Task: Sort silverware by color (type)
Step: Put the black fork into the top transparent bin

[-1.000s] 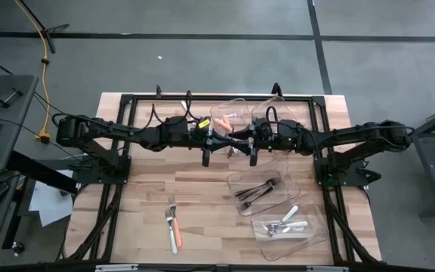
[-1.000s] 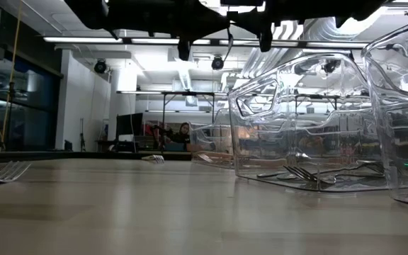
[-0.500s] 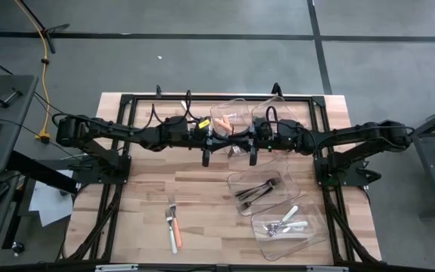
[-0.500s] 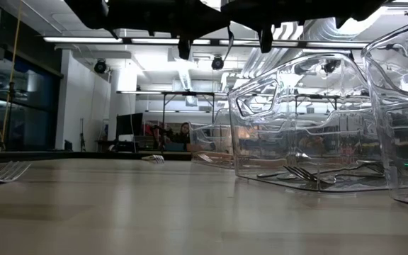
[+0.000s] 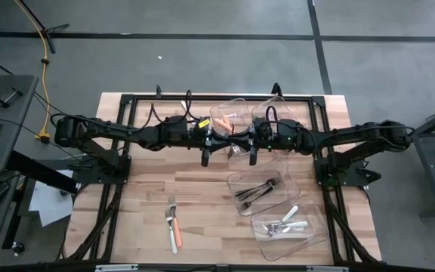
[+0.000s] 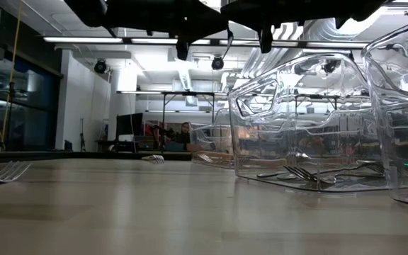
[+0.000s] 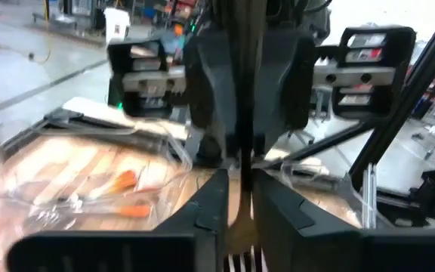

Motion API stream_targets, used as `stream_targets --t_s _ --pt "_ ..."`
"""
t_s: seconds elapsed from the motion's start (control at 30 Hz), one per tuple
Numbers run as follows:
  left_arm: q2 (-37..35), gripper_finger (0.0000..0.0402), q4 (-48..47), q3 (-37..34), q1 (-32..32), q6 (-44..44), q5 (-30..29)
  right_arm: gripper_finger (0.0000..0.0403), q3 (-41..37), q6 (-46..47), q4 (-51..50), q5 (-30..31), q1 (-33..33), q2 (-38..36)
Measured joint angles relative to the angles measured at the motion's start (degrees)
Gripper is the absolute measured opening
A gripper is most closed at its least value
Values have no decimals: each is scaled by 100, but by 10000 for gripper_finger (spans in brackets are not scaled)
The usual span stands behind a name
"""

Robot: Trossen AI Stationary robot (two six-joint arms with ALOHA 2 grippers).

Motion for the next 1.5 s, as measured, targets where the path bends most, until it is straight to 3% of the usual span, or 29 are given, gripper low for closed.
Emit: stream_targets --t_s 0.27,0.53,0.73,1.0,1.5 --pt "-896 109 -1904 -1 153 510 -31 3 0 -270 -87 -26 2 -20" --pt "-2311 117 -3491 -27 212 702 20 2 0 -493 -939 -27 -80 -389" --pt "-3459 102 -3043 -857 7 217 -310 1 0 -600 -1619 -24 -190 -871" --pt "-4649 88 -2751 -1855 -306 -362 -1154 1 0 -709 -1696 -90 -188 -1175" --pt "-4626 88 -2745 -1881 -325 -165 -1241 1 0 -682 -1703 -151 -188 -1176"
